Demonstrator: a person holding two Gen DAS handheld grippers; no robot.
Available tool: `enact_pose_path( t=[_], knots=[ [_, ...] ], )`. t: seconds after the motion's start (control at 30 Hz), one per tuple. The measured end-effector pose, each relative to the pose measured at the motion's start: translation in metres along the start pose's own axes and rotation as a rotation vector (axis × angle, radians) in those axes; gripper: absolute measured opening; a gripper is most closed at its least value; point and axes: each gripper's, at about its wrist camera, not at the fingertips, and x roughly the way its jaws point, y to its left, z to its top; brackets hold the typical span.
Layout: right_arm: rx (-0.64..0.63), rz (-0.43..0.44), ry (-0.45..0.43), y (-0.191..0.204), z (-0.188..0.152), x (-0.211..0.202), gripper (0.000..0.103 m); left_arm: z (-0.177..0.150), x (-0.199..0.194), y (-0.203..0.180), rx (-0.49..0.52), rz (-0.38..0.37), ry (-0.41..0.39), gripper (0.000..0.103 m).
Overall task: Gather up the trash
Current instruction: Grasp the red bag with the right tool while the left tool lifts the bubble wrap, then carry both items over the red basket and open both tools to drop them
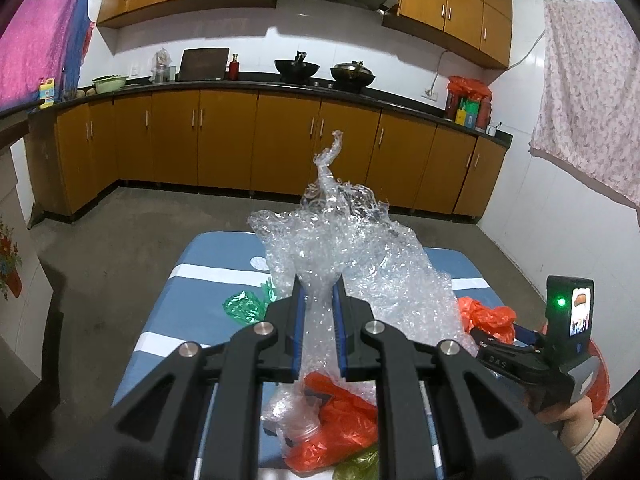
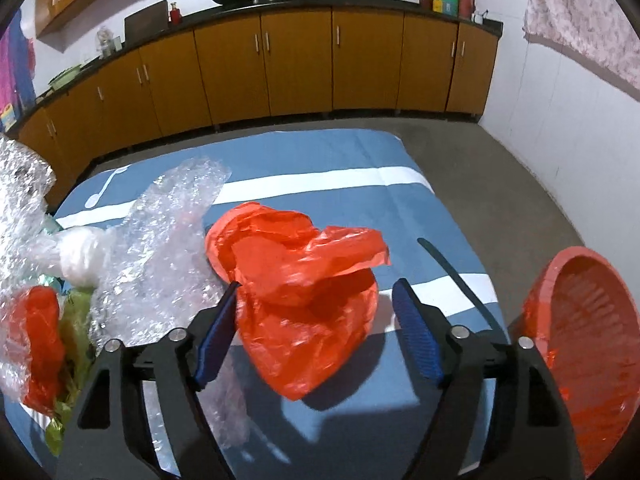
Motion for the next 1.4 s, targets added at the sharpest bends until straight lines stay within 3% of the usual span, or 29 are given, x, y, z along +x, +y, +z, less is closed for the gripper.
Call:
enact_pose_path(
  t=[0.07,0.13,0.17,0.3,0.87,1.4],
  knots=[
    [0.004,0.006,0.008,0.0,0.002,0.003,0.076,0.001,0.003,0.0,0.0,0.001,0.004,0.014],
    [0.005,0.032,0.022,-0.001,0.003,0.006,0.063,0.0,0.005,-0.001,-0.001,0.001,0.007,0.014],
    [0.006,0.048,0.031,-0.001,0.004,0.006,0.051,0.0,0.006,-0.002,-0.003,0.0,0.01,0.014],
    [0.022,0.073,0.024,-0.007,0.0,-0.004,0.037,0.001,0.007,-0.002,-0.004,-0.003,0.011,0.014],
    [0.098,0.039,-0.064,-0.059,-0.041,-0.08,0.032,-0.006,-0.009,-0.038,0.029,-0.082,0.005,0.014],
    [0.192,-0.091,-0.141,-0.125,-0.071,-0.138,0.032,-0.032,-0.008,-0.127,0.126,-0.196,0.044,0.014]
  ],
)
